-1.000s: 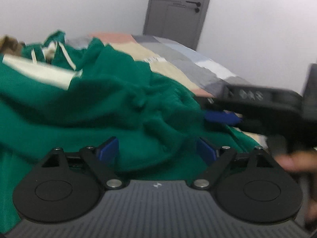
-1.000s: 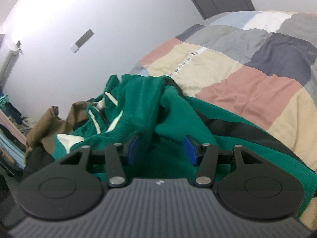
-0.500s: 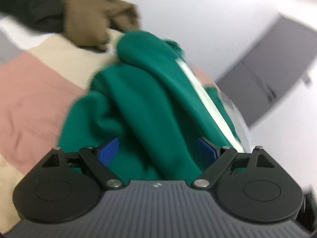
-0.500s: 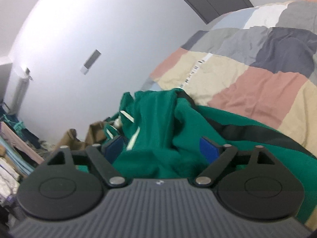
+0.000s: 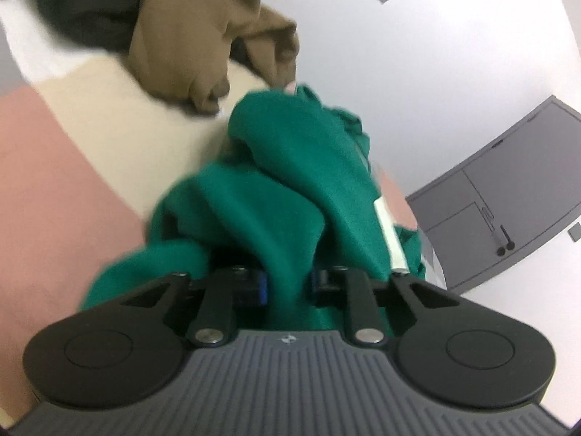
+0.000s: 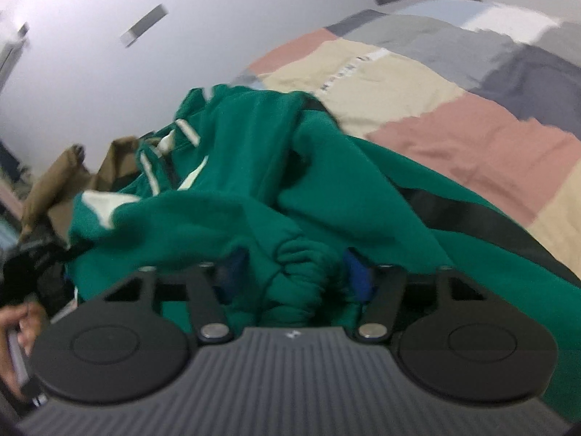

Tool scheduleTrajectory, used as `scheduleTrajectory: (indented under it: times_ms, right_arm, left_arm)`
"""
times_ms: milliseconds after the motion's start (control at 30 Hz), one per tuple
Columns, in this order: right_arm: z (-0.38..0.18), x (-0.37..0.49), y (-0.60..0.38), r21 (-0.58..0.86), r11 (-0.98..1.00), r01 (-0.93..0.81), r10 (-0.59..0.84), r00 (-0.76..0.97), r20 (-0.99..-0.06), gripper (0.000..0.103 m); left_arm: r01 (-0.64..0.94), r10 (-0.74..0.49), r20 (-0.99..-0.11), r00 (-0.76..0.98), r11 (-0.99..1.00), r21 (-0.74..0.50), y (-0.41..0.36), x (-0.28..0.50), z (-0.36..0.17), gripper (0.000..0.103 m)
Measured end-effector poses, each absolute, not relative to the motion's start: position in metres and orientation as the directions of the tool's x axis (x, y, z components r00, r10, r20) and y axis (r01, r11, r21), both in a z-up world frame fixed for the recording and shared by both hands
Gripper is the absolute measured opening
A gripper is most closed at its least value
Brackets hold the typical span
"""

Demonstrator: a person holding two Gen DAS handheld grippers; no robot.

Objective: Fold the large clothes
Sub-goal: 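Open the left tool and withdraw it from the folded sleeve, then move both open tools over the sweatshirt hem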

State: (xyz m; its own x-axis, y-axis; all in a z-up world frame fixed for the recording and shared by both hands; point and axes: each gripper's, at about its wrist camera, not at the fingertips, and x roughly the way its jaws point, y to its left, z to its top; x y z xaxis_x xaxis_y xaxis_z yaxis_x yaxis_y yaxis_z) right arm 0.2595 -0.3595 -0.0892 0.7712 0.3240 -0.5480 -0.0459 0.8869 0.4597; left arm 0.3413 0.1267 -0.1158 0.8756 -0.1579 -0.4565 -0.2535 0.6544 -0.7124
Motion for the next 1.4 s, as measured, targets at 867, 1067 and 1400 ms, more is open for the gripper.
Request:
scheduleTrajectory:
  times_ms: [867, 1067, 1400]
  right_arm:
    - [-0.106, 0.281, -0.265, 0.445, 0.800, -0.402, 0.598, 0.596, -0.536, 0.045]
    - [-0.098, 0.276, -0.266, 0.429, 0.811, -0.399, 0.582, 0.628, -0.517, 0.059]
    - [-0.076, 0.254, -0.279, 0.384, 0.840, -0.383, 0.530, 0.727, -0.436, 0.059]
  left_arm:
    - [-0.458, 0.094, -0.583, 0.807, 0.723, -0.518, 0.209, 0.360, -0.132, 0.032]
    - [-0.393, 0.097, -0.565, 0.819, 0.813, -0.430, 0.187, 0.328, -0.097, 0.062]
    - [-0.165, 0.028, -0.485, 0.874, 0.956, -0.242, 0.093, 0.302, -0.073, 0.064]
